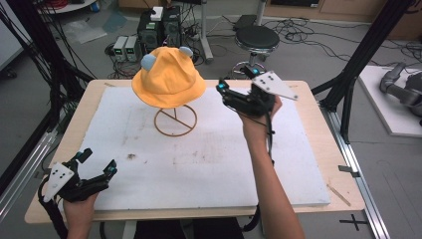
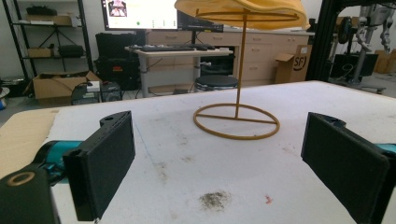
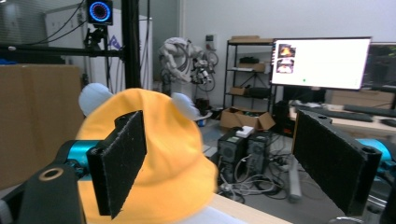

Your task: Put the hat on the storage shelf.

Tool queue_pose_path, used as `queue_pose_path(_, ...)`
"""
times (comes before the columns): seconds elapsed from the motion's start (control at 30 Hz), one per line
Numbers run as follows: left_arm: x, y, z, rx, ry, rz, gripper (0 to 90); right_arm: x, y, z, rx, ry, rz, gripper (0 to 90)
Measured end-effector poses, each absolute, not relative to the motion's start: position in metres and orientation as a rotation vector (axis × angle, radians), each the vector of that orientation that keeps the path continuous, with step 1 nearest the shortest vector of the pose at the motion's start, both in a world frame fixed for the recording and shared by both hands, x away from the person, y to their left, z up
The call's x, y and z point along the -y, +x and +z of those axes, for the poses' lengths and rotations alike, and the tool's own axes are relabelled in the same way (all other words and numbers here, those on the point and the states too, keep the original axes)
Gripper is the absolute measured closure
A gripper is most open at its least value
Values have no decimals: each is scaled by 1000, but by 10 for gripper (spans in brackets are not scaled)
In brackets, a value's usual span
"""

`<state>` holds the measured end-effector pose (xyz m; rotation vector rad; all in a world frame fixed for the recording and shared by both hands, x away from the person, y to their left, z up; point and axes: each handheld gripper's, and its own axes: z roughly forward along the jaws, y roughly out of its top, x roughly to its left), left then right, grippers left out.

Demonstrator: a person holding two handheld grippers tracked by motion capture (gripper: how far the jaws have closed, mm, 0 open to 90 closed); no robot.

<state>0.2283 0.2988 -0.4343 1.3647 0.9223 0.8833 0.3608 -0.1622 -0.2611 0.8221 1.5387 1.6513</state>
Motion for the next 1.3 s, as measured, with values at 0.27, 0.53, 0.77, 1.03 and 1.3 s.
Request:
queue_pose_path(0.27,-305,228,-427,-911,1322,894,102,220,322,-277,-1561,694,1560,152)
queue_pose_path(0.53,-314,233,-426,-935,1271,868,102,278,300,-308,-1546,750,1542,143)
queue_pose_path(0.77,-321,236,-418,-944,1215,851,102,315,288,-337,-1500,878,1518,131)
queue_pose_path(1.03,-321,241,-417,-957,1216,862,102,338,279,-372,-1531,963,1514,129)
queue_pose_path(1.3,-313,248,-421,-952,1273,880,102,347,274,-394,-1555,970,1499,127)
